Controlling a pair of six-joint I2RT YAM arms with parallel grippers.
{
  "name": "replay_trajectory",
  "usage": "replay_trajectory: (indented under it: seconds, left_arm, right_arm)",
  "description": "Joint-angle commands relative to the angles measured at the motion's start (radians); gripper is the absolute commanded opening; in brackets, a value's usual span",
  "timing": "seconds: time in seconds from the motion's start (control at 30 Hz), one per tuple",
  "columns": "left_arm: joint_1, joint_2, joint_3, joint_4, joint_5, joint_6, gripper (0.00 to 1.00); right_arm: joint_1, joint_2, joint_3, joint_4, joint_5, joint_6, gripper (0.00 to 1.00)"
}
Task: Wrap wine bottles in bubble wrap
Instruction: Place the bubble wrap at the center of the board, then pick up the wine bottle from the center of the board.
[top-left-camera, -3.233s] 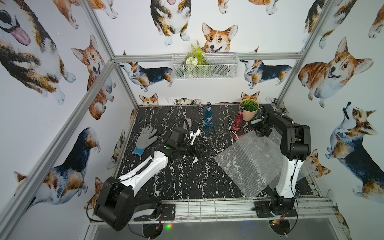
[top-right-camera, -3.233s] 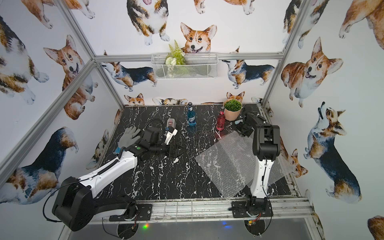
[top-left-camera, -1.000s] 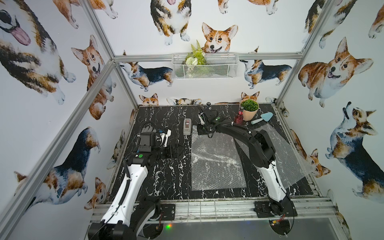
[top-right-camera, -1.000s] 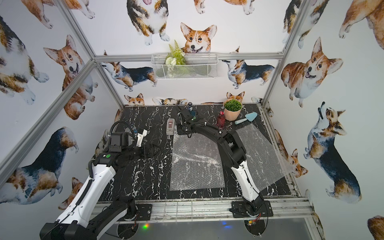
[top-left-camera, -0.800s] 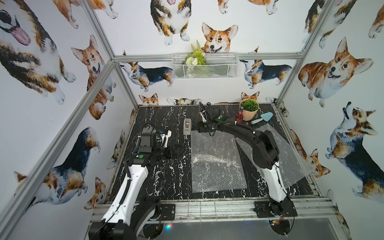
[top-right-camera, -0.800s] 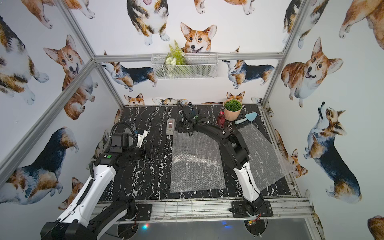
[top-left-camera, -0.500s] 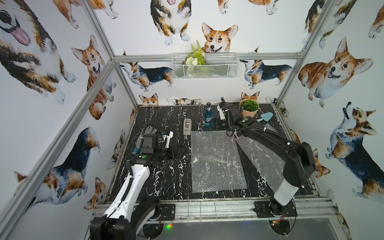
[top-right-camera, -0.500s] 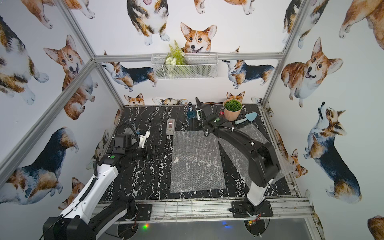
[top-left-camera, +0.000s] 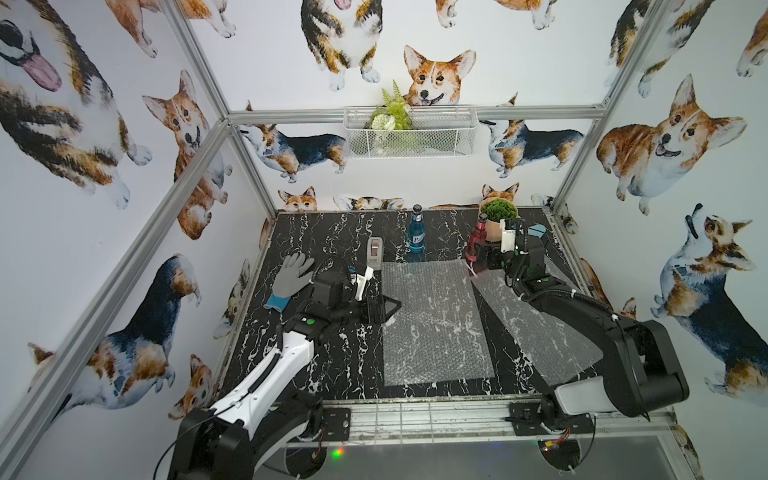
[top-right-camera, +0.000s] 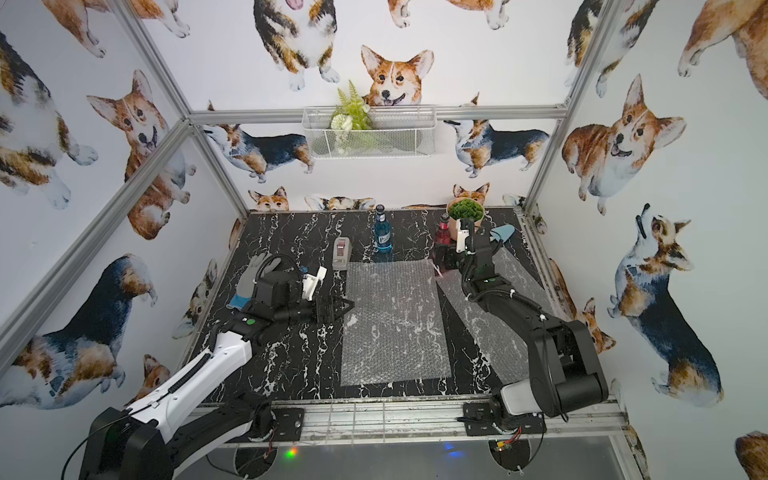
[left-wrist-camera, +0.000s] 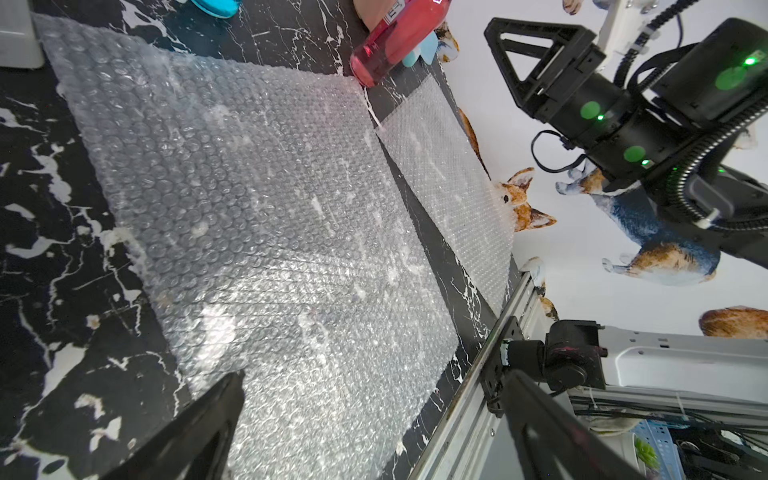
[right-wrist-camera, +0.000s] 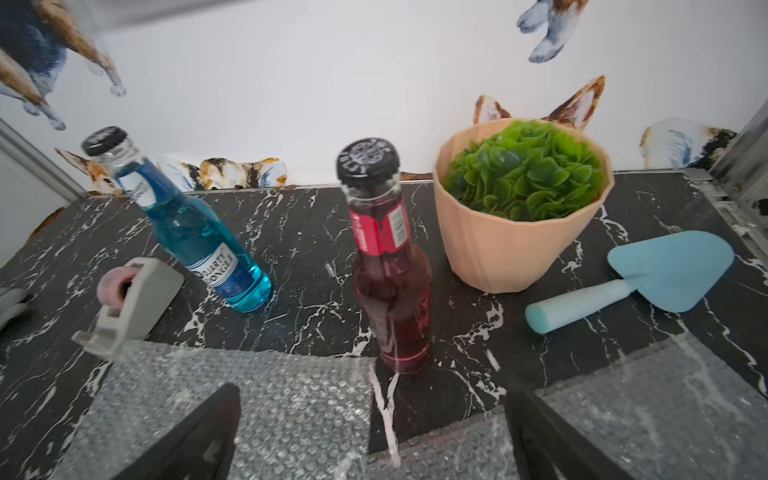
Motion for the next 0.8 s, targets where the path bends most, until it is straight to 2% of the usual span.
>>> replay_trajectory:
  seconds: [0.0, 0.2, 0.27, 0.4, 0.6, 0.77]
  left_arm:
    - [-0.028, 0.027, 0.006, 0.090, -0.033, -0.036, 1.00]
    - [-0.048, 0.044, 0.037, 0.062, -0.056, -0.007, 1.00]
    - [-0.048, 0.051, 0.044, 0.045, -0.058, 0.009, 1.00]
    - [-0.049, 0.068, 0.062, 0.029, -0.061, 0.024, 1.00]
    - [-0.049, 0.081, 0.088, -0.006, -0.069, 0.048, 1.00]
    - [-0.049, 0.115, 0.098, 0.010, -0.062, 0.049, 1.00]
  right_arm:
    - [-0.016, 0.108, 0.040, 0.149, -0.031, -0.002, 1.00]
    - [-0.032, 0.275, 0.133, 0.185, -0.044, 0.015, 1.00]
    - [-0.043, 0.325, 0.147, 0.218, -0.075, 0.066, 1.00]
    - [-0.043, 0.396, 0.171, 0.276, -0.082, 0.111, 0.98]
    - [-0.043, 0.444, 0.214, 0.277, -0.073, 0.102, 0.96]
    - [-0.044, 0.476, 0.215, 0.305, -0.084, 0.097, 0.83]
